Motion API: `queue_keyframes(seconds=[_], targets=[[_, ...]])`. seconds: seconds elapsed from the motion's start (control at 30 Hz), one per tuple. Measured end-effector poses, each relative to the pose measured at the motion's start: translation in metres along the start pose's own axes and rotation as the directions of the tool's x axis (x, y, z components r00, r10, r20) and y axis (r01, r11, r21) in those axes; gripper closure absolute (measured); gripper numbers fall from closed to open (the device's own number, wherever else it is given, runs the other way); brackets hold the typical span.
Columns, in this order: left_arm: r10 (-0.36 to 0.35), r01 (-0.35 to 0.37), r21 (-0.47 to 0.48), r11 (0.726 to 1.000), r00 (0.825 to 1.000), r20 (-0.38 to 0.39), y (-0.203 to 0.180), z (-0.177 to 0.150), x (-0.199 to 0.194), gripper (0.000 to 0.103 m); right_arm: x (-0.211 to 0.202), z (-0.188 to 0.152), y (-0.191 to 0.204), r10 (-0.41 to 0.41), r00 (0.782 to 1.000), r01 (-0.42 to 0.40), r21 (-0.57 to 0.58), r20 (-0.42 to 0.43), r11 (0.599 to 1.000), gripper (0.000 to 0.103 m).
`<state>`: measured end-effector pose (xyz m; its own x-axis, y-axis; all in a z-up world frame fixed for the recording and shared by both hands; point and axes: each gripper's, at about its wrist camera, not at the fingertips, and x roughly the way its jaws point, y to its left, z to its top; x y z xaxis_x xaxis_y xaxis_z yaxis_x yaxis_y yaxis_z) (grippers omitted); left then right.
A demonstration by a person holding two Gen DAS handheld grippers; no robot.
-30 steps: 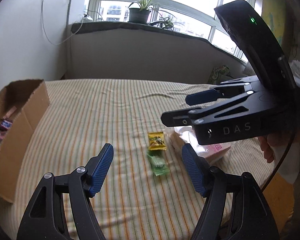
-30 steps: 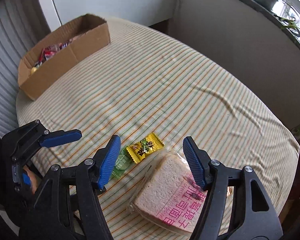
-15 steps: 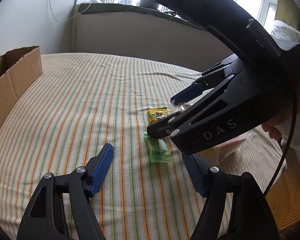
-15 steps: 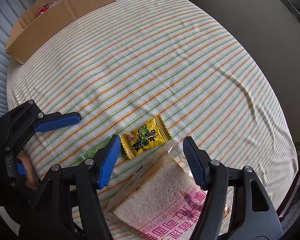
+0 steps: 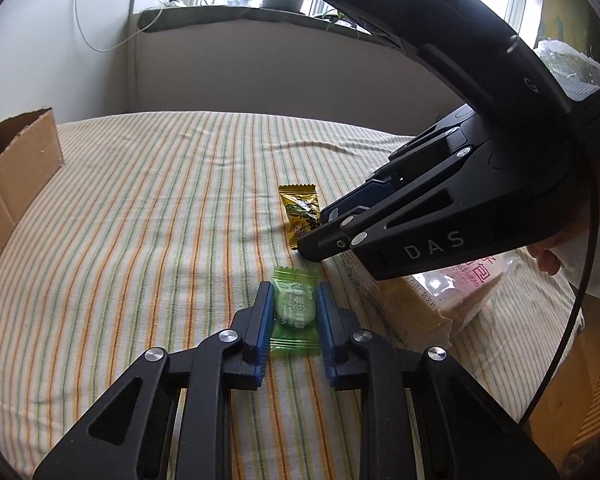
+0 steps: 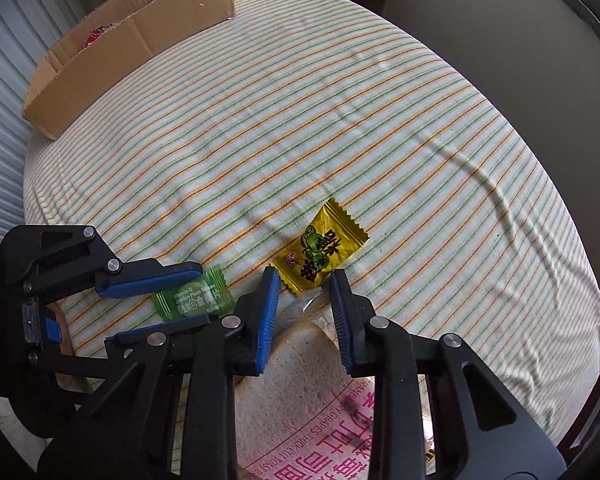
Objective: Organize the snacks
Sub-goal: 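Grasp the clear green candy with the left tool while the right tool reaches for the yellow candy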
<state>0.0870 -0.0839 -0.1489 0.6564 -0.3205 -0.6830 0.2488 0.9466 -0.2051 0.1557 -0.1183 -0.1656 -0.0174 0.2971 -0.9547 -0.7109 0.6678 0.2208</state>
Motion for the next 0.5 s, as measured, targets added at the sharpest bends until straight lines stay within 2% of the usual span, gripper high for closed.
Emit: queue_keyframes(seconds=[0.27,0.5], targets=[[-0.018,0.018,-0.008,1.0,1.0,0.003,0.0,0.0,-0.001,0.084,-0.009,-0.01,-0.027,0.008,0.999,-0.009,0.025,0.04,1.0,0.079],[-0.039,0.039,-0.011,0.999,0.999,0.004,0.001,-0.002,-0.008,0.084,-0.022,-0.022,-0.023,-0.003,0.998,-0.001,0.054,0.069,0.999,0.08]])
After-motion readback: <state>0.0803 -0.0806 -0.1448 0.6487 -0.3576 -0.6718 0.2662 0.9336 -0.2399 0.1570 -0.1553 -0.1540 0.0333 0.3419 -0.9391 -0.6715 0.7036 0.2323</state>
